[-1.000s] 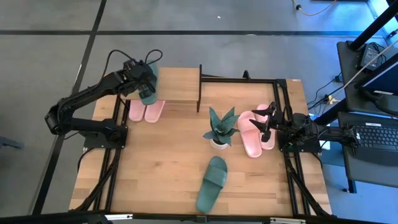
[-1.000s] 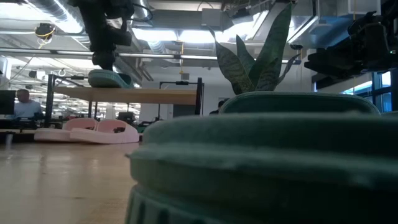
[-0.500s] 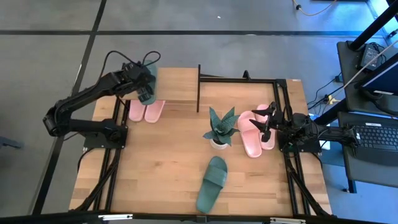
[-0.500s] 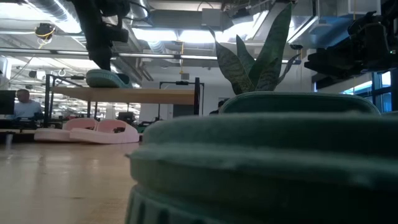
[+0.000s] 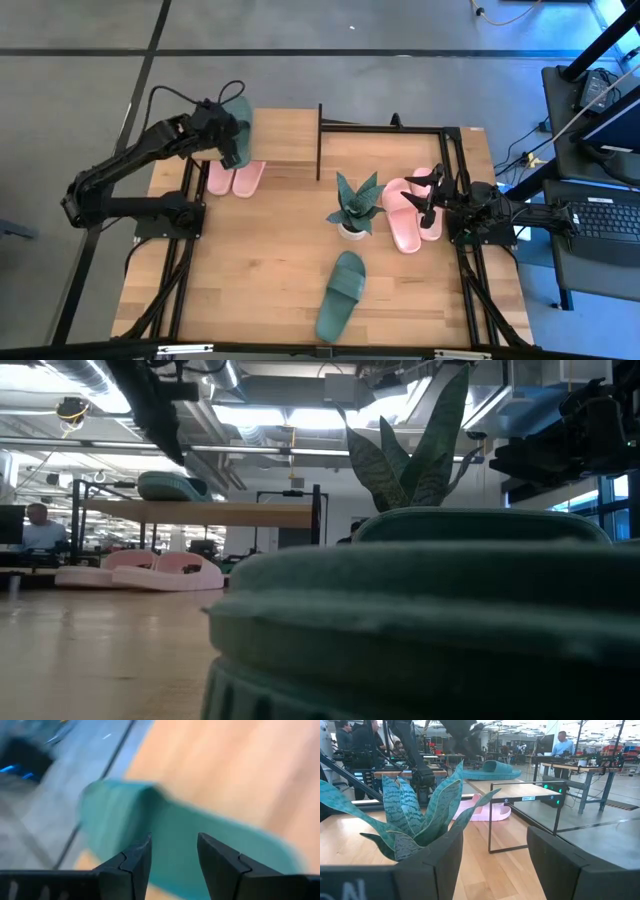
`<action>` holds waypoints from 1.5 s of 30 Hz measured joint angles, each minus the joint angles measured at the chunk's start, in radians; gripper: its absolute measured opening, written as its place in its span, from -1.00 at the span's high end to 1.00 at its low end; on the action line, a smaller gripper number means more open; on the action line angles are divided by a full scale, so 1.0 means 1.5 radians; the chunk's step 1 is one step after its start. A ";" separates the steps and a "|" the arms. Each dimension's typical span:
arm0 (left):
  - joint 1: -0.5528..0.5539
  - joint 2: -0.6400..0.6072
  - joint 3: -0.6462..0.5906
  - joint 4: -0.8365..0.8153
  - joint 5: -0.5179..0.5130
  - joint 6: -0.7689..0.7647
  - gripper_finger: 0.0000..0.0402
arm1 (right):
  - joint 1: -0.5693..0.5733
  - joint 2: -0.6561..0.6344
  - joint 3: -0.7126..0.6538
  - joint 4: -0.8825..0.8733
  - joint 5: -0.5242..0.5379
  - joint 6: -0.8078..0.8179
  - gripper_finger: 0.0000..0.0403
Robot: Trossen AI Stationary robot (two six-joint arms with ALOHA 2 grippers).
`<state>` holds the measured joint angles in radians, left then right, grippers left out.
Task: Pick and place slides into the shelf
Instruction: Put the green slipper on the shelf
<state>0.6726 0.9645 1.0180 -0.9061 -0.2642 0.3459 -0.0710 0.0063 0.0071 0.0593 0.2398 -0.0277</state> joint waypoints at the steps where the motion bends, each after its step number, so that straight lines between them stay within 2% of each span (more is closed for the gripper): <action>1: -0.009 -0.004 0.000 0.002 0.026 0.001 0.25 | 0.000 0.000 0.000 0.000 0.000 0.000 -0.10; 6: -0.091 -0.027 0.000 0.045 0.117 0.014 0.25 | 0.000 0.000 0.000 0.000 0.000 -0.002 -0.10; 15: -0.323 -0.006 0.000 0.121 0.115 -0.003 0.25 | 0.000 0.000 0.000 0.000 0.000 -0.002 -0.10; 26: -0.575 0.106 0.000 0.247 0.050 -0.020 0.25 | 0.000 0.000 0.000 0.000 0.000 0.000 -0.10; 29: -0.630 0.143 0.000 0.261 0.002 -0.020 0.25 | 0.000 0.000 0.000 0.000 0.000 0.001 -0.10; 33: -0.688 0.182 0.000 0.271 -0.053 -0.078 0.25 | 0.000 0.000 0.000 0.000 -0.001 0.016 -0.10; 39: -0.754 0.250 -0.025 0.384 -0.055 -0.120 0.25 | 0.000 0.000 0.000 0.000 -0.003 0.017 -0.10; 45: -0.772 0.306 -0.052 0.483 -0.056 -0.135 0.25 | 0.000 0.000 0.000 0.000 -0.003 0.018 -0.10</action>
<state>-0.4853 1.4241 0.9404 -0.1818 -0.3481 0.1427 -0.0708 0.0063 0.0071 0.0589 0.2352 -0.0011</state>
